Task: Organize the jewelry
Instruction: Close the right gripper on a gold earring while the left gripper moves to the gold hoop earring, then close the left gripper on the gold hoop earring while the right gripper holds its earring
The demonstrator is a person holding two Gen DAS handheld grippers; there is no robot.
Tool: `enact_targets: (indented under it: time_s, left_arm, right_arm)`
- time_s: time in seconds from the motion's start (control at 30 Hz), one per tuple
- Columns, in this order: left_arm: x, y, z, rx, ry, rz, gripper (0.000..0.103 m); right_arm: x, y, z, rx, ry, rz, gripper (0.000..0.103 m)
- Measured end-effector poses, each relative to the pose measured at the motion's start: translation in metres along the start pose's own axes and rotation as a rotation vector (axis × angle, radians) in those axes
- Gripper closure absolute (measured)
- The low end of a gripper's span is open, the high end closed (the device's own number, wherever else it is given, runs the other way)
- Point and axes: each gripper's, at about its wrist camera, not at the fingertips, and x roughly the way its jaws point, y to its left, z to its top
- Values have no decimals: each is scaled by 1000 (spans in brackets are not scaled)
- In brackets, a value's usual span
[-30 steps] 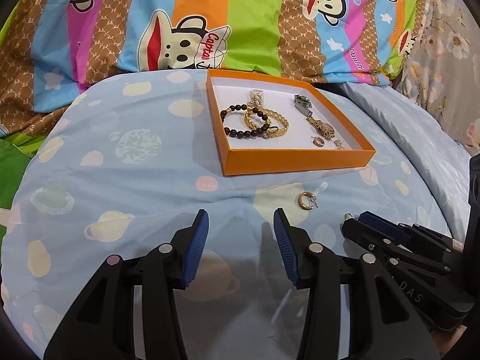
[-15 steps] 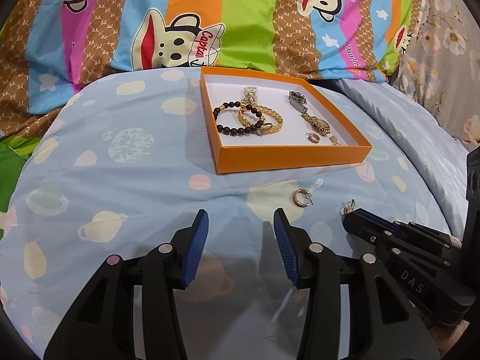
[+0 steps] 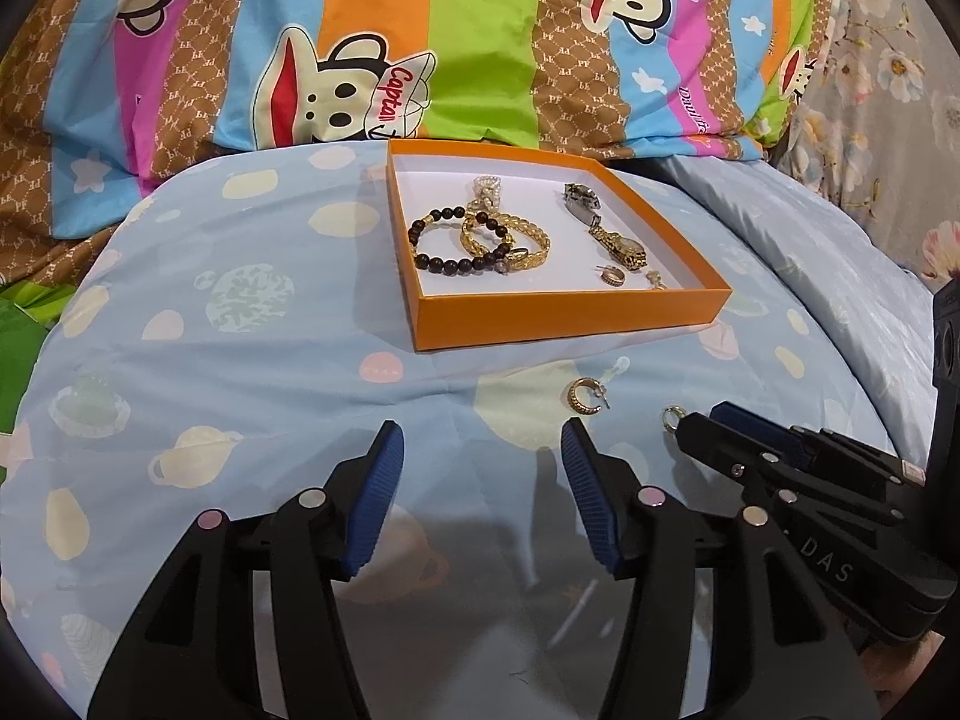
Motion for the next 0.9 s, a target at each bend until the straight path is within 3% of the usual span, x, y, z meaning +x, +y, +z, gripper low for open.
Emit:
enact_targets:
  time_s: [0.2, 0.27, 0.9]
  left_arm:
    - [0, 0, 0, 4, 0, -4, 50]
    - [0, 0, 0, 3, 0, -4, 50]
    - [34, -47, 16, 62, 58, -62, 53]
  right_arm:
    - [12, 8, 5, -39, 38, -20, 76]
    - [11, 7, 4, -39, 37, -21, 91]
    - [-6, -28, 3, 79, -24, -48, 90]
